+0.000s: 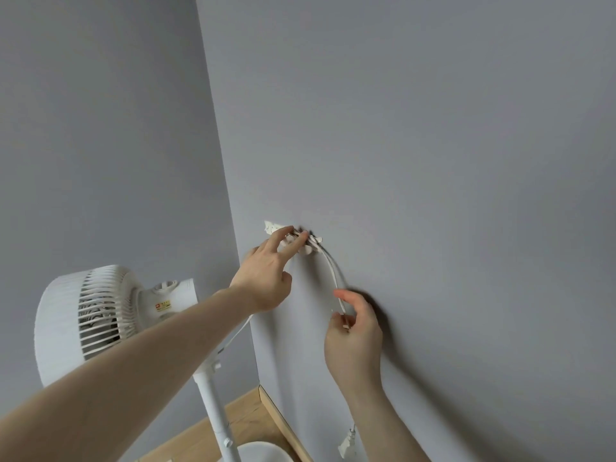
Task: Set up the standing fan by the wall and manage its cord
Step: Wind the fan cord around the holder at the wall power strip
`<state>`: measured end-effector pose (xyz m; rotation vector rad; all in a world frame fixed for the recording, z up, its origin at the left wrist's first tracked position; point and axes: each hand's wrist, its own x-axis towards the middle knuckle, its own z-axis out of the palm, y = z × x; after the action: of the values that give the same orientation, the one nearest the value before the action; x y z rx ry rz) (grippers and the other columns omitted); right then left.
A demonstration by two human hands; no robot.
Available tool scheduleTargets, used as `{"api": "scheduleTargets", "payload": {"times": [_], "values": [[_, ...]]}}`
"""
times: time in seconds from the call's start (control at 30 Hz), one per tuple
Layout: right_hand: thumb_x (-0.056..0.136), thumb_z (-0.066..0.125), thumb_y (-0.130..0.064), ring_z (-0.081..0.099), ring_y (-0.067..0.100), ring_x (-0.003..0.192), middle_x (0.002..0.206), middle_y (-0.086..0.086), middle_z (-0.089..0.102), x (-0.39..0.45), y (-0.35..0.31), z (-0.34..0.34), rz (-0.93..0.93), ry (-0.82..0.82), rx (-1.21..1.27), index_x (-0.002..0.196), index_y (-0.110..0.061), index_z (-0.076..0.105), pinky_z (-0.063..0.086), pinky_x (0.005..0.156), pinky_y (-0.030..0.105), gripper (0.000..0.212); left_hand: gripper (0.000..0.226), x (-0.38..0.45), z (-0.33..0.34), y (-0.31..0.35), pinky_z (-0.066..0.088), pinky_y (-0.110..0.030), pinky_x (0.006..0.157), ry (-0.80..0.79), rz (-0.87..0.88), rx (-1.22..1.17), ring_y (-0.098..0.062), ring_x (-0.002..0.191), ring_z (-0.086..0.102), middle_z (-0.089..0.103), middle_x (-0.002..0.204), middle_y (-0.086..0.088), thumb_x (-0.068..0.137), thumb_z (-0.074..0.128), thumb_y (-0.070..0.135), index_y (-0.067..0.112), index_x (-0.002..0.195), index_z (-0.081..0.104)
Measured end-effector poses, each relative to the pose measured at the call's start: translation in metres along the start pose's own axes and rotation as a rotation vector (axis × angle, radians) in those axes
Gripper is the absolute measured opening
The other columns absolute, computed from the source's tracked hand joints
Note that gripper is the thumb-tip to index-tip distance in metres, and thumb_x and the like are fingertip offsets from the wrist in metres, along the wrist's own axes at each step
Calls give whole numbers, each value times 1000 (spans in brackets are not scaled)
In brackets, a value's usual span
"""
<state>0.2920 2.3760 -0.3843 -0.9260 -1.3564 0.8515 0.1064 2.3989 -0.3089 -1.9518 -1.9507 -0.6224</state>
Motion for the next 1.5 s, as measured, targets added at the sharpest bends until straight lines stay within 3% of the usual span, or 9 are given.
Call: {"api": "scheduleTargets", "payload": {"times": [0.23, 0.4, 0.7, 0.9, 1.0, 1.1, 1.3, 1.43, 1.5], "values": [[89, 61, -14, 47, 12, 134, 142, -9, 52, -5, 8, 21, 128, -172, -91, 141, -26, 50, 42, 108, 33, 55, 86, 0, 0, 4, 43, -40, 104, 42, -2, -100, -26, 125, 51, 26, 156, 3, 74, 47, 7, 35, 154, 36], [92, 58, -17, 39, 11, 142, 153, -7, 43, 1, 2, 32, 202, -269, -109, 151, -25, 39, 37, 116, 37, 63, 87, -3, 5, 5, 38, -43, 111, 68, 23, -148, -25, 135, 42, 35, 147, -3, 68, 38, 12, 26, 154, 41], [91, 57, -14, 47, 5, 133, 150, -12, 45, 16, -6, 59, 175, -263, -84, 154, -34, 33, 43, 106, 30, 70, 76, -17, 18, -11, 37, -24, 111, 292, -163, -607, -5, 133, 40, 41, 139, 11, 72, 42, 5, 25, 145, 50], [92, 51, -2, 40, 4, 140, 159, -11, 34, 6, -2, 73, 117, -255, -85, 158, -33, 22, 36, 111, 24, 79, 59, -41, 53, -19, 47, -33, 101, 352, -434, -739, -12, 118, 52, 40, 135, 11, 82, 50, 8, 24, 139, 52], [94, 46, 0, 43, 3, 138, 154, -11, 38, 6, 9, 76, 110, -207, -77, 154, -34, 28, 40, 114, 32, 71, 55, -45, 72, -23, 43, -34, 106, 351, -493, -812, -14, 124, 50, 42, 132, 12, 86, 51, 8, 24, 138, 53], [97, 43, 0, 45, -1, 135, 150, -12, 41, 9, 16, 77, 107, -166, -95, 150, -32, 37, 41, 109, 24, 62, 52, -44, 80, -26, 37, -28, 107, 319, -534, -872, -9, 128, 47, 47, 133, 14, 86, 49, 14, 26, 137, 55], [97, 44, 0, 44, -4, 136, 154, -14, 38, 13, 24, 81, 92, -163, -164, 153, -27, 37, 41, 111, 23, 62, 54, -31, 88, -39, 43, -41, 107, 244, -568, -955, -9, 116, 57, 62, 120, 17, 76, 41, 31, 33, 126, 61], [99, 46, -2, 45, -6, 133, 154, -12, 40, 22, 25, 90, 134, -215, -217, 155, -27, 34, 37, 87, -5, 62, 49, -25, 89, -45, 50, -32, 89, 202, -629, -1068, -14, 100, 64, 71, 98, 12, 75, 39, 35, 29, 111, 71], [99, 46, -4, 44, -4, 134, 152, -10, 44, 27, 25, 95, 172, -250, -210, 155, -29, 33, 37, 81, -4, 63, 51, -24, 93, -49, 51, -33, 91, 173, -622, -1078, -15, 95, 65, 73, 93, 12, 75, 38, 35, 29, 112, 73]]}}
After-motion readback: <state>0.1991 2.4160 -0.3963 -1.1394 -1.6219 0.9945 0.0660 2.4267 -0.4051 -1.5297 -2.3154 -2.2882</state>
